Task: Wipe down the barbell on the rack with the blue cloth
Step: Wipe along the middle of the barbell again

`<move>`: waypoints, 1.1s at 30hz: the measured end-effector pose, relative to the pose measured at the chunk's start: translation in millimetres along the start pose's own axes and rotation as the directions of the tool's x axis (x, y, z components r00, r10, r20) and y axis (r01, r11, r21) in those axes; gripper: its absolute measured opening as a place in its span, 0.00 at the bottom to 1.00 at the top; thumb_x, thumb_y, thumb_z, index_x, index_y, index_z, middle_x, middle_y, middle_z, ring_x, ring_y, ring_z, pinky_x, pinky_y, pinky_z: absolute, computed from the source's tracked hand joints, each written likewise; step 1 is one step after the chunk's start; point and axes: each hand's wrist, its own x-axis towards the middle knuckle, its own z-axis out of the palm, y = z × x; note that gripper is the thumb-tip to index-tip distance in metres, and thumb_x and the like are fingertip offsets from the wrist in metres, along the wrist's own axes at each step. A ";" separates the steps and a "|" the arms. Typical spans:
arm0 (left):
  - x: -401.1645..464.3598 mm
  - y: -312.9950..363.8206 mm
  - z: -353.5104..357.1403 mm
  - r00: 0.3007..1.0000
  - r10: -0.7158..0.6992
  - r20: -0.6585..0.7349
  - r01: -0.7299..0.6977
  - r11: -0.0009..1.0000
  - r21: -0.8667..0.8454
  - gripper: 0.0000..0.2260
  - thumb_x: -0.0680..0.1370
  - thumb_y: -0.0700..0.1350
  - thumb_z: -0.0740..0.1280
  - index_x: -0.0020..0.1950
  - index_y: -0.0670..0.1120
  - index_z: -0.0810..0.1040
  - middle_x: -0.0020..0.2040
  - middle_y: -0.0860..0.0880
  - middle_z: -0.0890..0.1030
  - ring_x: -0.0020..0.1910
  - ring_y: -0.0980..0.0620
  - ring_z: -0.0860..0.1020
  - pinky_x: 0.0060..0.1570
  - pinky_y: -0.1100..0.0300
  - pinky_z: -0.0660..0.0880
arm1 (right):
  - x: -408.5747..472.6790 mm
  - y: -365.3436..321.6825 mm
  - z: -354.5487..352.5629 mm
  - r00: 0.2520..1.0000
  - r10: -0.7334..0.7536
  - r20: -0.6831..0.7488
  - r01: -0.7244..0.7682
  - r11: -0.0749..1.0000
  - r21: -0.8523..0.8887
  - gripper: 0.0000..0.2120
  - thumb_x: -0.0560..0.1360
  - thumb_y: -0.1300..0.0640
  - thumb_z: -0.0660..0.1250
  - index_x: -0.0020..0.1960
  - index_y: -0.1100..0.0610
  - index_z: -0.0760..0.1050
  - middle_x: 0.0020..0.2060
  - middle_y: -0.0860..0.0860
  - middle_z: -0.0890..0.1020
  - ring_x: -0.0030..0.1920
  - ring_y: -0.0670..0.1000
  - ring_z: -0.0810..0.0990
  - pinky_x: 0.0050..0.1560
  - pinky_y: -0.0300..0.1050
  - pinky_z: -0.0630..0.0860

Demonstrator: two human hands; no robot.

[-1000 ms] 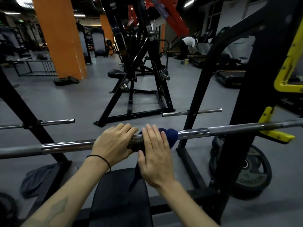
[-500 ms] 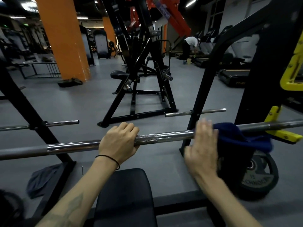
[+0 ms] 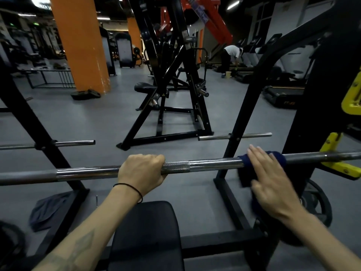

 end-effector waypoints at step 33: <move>-23.2 -37.0 -3.9 0.981 0.020 -0.193 -0.039 0.995 -0.093 0.38 0.78 0.70 0.56 0.77 0.43 0.66 0.76 0.44 0.69 0.76 0.45 0.66 0.72 0.47 0.66 | 13.4 -24.5 13.3 0.956 0.277 -0.094 -0.282 0.958 -0.052 0.36 0.80 0.33 0.52 0.73 0.61 0.69 0.70 0.57 0.73 0.76 0.58 0.65 0.81 0.59 0.49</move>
